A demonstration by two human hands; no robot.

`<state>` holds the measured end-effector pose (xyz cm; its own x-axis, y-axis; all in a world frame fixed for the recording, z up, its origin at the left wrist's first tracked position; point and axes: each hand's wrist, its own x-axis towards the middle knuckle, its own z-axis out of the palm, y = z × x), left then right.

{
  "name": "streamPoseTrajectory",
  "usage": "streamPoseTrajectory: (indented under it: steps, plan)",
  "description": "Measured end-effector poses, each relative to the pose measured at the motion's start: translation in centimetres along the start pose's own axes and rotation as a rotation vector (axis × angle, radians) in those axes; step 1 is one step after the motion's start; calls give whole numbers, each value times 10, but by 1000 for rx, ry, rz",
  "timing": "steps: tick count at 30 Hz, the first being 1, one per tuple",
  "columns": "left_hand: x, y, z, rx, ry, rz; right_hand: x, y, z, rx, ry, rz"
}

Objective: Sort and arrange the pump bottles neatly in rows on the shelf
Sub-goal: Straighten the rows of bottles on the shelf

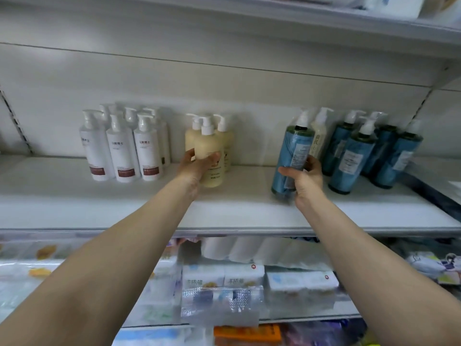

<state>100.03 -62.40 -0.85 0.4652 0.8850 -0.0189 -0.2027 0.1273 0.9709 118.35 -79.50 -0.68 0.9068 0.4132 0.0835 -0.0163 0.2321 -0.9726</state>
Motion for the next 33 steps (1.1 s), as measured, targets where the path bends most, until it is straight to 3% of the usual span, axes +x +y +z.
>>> streamPoseTrajectory:
  steps: [14, 20, 33]
  plan:
    - [26, -15, 14, 95, 28, 71, 42, 2, -38, -9, 46, -13]
    - [36, -19, 11, 88, -50, 63, 45, 0, -31, -12, 3, -26]
    - [43, -26, 3, 197, -41, 56, 23, 5, 4, -21, -48, -17]
